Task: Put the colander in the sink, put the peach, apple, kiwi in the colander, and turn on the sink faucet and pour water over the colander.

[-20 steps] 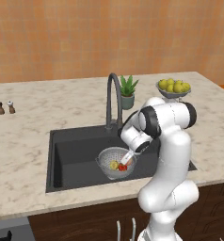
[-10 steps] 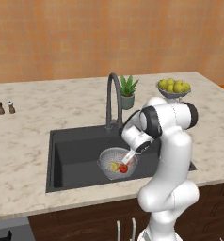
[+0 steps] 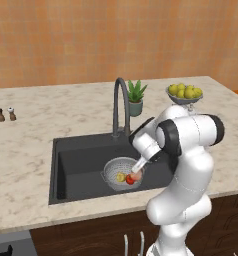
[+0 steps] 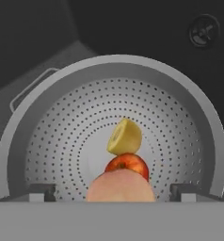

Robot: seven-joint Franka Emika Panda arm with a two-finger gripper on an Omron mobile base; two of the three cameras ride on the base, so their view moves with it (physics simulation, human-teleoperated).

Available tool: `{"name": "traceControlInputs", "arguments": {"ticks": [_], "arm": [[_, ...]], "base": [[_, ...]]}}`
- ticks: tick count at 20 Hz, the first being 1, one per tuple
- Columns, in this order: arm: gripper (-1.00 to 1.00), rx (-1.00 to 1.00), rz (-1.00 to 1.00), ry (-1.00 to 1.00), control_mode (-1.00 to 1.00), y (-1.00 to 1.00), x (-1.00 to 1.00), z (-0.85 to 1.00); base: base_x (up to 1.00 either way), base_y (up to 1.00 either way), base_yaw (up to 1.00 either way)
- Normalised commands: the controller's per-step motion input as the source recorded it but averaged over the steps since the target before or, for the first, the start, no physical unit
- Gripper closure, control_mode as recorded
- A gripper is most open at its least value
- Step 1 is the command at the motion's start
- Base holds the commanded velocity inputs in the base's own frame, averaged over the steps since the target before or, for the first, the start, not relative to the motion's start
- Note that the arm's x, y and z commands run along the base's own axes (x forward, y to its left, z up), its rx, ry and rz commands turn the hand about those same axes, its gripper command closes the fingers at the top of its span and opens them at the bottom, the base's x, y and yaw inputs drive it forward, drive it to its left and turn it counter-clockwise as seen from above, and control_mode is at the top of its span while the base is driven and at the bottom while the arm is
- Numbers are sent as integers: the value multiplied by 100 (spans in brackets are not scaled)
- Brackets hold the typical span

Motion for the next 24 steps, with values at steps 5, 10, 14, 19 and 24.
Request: {"name": "traceControlInputs", "arguments": {"ticks": [5, 10, 14, 19, 24], "arm": [[-100, 2, 0, -5, -100, -22, -35, 73], [-100, 5, 5, -8, -100, -28, -43, 83], [-100, 15, 9, -12, -100, -24, -17, 93], [-100, 13, 19, -22, -100, -26, 0, 72], [-100, 8, 23, -36, -100, -21, 31, 51]], "base": [[0, 0, 0], [0, 0, 0], [0, 0, 0], [0, 0, 0], [0, 0, 0]]}}
